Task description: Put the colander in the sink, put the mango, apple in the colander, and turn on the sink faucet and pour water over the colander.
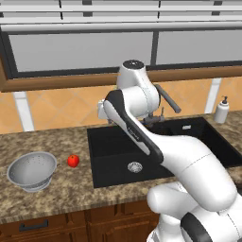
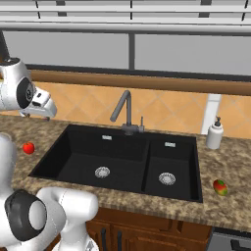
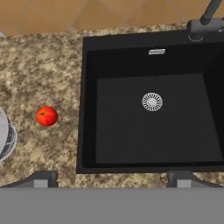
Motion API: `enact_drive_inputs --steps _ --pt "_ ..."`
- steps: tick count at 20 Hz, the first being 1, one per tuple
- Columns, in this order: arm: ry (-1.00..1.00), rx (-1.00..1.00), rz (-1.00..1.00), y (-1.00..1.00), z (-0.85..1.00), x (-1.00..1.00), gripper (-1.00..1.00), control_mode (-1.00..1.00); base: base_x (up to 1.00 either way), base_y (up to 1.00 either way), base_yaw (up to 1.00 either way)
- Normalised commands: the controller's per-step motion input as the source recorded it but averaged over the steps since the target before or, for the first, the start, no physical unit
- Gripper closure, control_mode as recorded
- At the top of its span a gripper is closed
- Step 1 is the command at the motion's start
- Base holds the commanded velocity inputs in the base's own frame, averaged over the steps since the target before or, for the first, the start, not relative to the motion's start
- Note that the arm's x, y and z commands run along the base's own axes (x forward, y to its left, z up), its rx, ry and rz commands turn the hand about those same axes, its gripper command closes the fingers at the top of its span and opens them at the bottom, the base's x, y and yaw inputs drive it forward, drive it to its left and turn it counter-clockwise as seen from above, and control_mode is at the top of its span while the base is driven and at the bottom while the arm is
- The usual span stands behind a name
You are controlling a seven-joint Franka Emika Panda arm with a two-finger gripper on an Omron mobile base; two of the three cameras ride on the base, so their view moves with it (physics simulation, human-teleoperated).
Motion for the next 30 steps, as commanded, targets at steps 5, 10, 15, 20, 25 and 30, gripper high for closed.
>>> enact_drive_inputs --steps 5,10,15,20,25,30 --pt "0.08 0.0 -0.01 0.74 -0.27 -0.32 -1.0 -1.0 0.0 0.0 0.0" --pt "0.09 0.0 -0.08 0.89 -0.37 -0.02 -1.0 -1.0 0.0 0.0 0.0" --pt "0.2 0.0 -0.08 0.81 -0.41 0.0 -1.0 -1.0 0.0 0.0 0.0" --pt "0.17 0.0 -0.09 0.69 -0.43 0.0 -1.0 -1.0 0.0 0.0 0.0" --pt "0.02 0.0 -0.05 0.52 -0.53 -0.02 -1.0 -1.0 0.0 0.0 0.0" --pt "0.0 0.0 -0.01 0.34 -0.45 -0.01 -1.0 -1.0 0.0 0.0 0.0"
